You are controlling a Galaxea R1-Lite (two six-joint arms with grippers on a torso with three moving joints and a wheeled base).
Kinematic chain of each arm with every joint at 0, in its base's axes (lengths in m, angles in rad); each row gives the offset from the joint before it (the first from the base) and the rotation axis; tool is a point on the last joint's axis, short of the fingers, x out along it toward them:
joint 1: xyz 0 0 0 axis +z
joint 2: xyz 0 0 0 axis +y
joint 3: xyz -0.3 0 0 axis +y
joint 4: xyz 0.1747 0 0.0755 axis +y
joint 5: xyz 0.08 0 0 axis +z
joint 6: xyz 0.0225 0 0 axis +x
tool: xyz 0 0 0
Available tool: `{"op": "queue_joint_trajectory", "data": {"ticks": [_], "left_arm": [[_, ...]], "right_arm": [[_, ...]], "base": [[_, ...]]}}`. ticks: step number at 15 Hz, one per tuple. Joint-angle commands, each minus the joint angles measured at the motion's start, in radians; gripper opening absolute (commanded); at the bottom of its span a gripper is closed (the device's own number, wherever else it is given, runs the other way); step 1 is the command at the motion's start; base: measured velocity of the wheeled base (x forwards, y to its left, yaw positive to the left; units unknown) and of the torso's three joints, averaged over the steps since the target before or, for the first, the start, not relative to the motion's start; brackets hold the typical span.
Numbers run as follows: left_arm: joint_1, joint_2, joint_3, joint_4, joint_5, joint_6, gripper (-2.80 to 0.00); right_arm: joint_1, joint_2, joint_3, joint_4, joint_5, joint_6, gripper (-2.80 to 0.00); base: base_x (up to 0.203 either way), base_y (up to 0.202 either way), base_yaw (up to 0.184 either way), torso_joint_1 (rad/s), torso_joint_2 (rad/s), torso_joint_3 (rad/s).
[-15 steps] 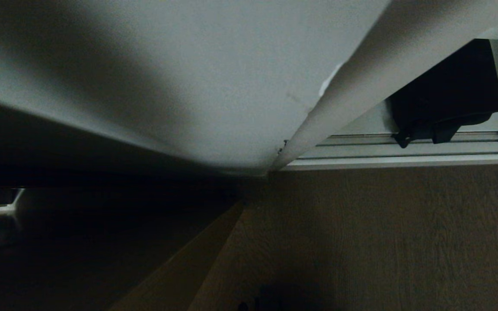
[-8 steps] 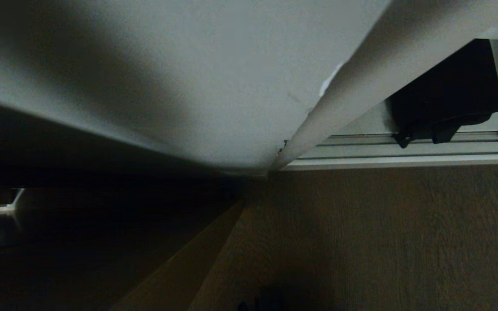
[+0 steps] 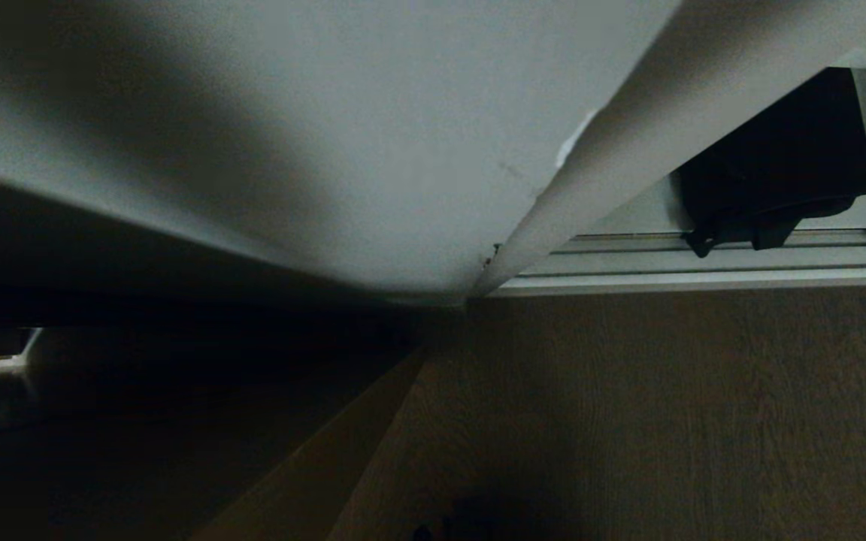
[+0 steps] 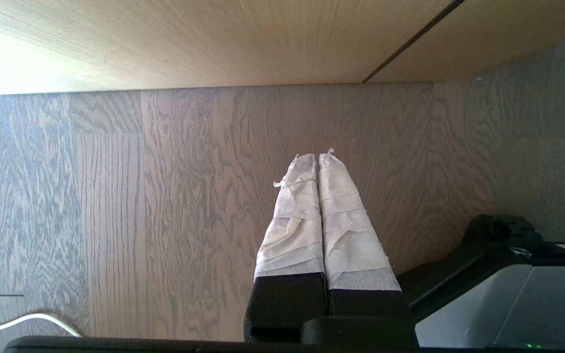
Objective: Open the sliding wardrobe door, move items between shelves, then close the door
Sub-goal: Place the bag on the higher shelf
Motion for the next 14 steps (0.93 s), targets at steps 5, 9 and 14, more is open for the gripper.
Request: {"op": "queue_joint_trajectory", "data": {"ticks": [5, 9, 14], "left_arm": [[0.001, -0.001, 0.000, 0.000, 0.001, 0.001, -2.80], [0.000, -0.001, 0.002, -0.002, 0.003, 0.010, -2.80], [0.000, -0.001, 0.003, -0.007, 0.002, 0.007, -2.80]], "right_arm": [[0.000, -0.003, 0.002, 0.000, 0.000, 0.000, -2.80], [0.000, -0.003, 0.002, 0.000, 0.000, 0.000, -2.80], [0.000, -0.003, 0.002, 0.000, 0.000, 0.000, -2.80]], "base": [[0.000, 0.000, 0.000, 0.000, 0.00, 0.000], [0.000, 0.000, 0.000, 0.000, 0.00, 0.000], [0.000, 0.000, 0.000, 0.000, 0.00, 0.000]]}}
